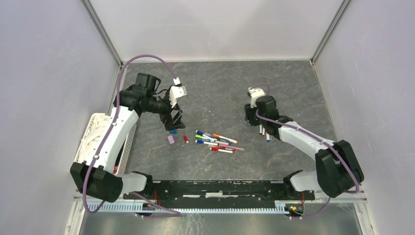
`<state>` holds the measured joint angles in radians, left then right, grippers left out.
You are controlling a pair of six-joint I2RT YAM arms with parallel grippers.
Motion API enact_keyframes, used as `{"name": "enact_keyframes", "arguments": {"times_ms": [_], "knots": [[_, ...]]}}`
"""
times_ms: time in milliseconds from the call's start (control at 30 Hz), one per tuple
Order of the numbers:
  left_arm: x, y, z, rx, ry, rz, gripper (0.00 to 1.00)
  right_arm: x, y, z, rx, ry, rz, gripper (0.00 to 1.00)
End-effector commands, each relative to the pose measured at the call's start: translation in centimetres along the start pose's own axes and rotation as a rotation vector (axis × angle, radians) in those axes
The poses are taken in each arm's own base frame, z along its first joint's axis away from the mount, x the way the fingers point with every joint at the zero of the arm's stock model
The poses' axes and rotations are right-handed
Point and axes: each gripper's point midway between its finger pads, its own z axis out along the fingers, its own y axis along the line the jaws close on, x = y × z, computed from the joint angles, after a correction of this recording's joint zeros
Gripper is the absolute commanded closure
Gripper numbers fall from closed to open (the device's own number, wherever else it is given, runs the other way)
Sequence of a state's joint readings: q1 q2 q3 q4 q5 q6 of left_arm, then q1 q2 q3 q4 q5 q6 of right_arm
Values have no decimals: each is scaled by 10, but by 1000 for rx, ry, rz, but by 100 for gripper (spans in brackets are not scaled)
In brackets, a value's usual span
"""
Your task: Open the pen caps
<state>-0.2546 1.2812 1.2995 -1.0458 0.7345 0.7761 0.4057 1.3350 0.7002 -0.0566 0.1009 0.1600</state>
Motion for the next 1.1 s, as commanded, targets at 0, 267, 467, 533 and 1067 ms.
{"name": "enact_keyframes", "arguments": {"times_ms": [0,267,467,533,1067], "knots": [[-16,0,-15,-48,-40,-7,0,-19,95,-6,-367,-25,-236,51],[-10,-1,-18,-58,-33,-11,0,47,137,-6,-515,138,-394,58],[-8,-3,-16,-41,-26,-14,0,75,133,-6,-509,202,-417,63],[-8,-4,-16,-33,-29,-17,0,80,130,-5,-497,214,-421,65],[-2,-9,-15,-11,-9,-16,0,60,127,-2,-432,194,-443,65]]}}
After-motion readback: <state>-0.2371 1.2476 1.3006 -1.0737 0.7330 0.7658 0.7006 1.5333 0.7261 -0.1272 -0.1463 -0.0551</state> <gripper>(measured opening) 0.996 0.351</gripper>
